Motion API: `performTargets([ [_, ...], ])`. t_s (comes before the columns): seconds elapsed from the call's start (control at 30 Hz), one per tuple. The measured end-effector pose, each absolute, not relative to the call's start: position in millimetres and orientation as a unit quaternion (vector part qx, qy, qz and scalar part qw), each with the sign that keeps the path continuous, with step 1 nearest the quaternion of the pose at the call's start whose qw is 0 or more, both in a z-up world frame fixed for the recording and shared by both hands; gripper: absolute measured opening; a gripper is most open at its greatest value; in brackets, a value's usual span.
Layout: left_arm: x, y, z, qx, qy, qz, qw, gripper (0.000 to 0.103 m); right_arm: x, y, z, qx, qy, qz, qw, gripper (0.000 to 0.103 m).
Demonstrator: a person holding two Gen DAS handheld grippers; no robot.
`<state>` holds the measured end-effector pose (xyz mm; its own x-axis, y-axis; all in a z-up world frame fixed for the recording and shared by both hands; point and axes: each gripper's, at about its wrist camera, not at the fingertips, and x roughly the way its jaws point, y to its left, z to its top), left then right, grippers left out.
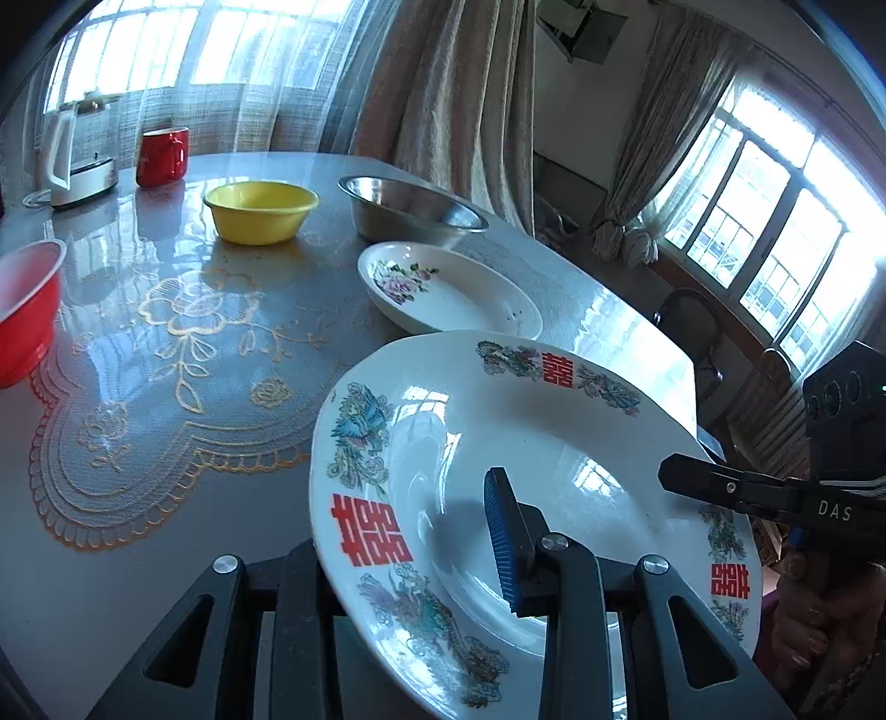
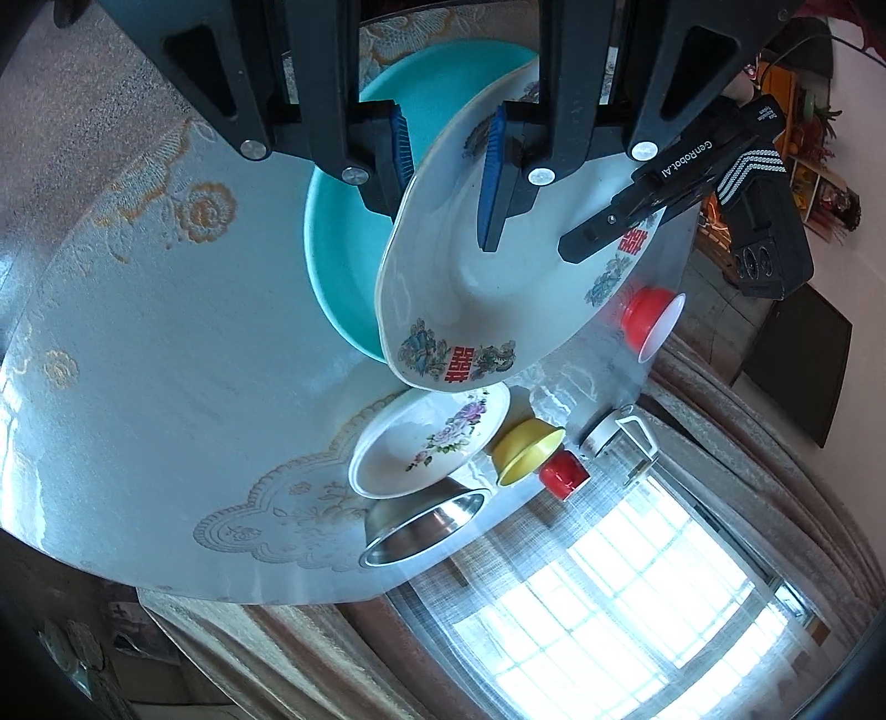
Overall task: Organize plates and bowls
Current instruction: 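Lift the held plate with the left gripper and carry it over the teal plate, then lower the plate onto the teal plate and open the left gripper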
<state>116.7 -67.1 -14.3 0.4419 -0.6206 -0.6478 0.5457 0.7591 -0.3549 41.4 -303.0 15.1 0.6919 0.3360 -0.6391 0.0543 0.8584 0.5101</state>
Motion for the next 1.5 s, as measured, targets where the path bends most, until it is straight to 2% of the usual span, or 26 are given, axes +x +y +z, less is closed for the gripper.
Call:
performTargets([
  [0.27, 120.5, -70.8, -21.4, -0.041, 0.423, -0.345, 0.837, 0.033, 41.6, -308.1, -0.5, 0.259, 0.384, 0.067, 0.884, 0.021],
  [0.47, 117.9, -68.9, -20.5, -0.041, 0.423, -0.359, 0.831, 0.039, 43.1, -311.8, -12.8, 0.276, 0.392, 0.066, 0.875, 0.021],
  [1.0, 126.5, -49.8, -18.4, -0.049, 0.418, -0.351, 0.837, 0.038, 35.3, -313.0, -3.2, 0.263, 0.377, 0.046, 0.887, 0.023],
  [1.2, 122.1, -42.7, -9.2, -0.042, 0.381, -0.338, 0.859, 0.038, 31.0, -311.7, -0.1, 0.261, 0.375, 0.047, 0.888, 0.024],
  [1.33, 124.9, -41.2, -9.5, -0.048, 0.383, -0.333, 0.86, 0.032, 30.6, -312.7, -1.2, 0.258, 0.375, 0.044, 0.889, 0.018],
  [1.37, 124.9, -41.5, -9.3, -0.048, 0.383, -0.333, 0.86, 0.032, 30.5, -315.0, -2.3, 0.266, 0.374, 0.041, 0.887, 0.015],
  [1.5, 124.0, -42.2, -9.8, -0.05, 0.384, -0.339, 0.857, 0.032, 30.5, -320.3, -4.6, 0.28, 0.371, 0.043, 0.884, 0.014],
])
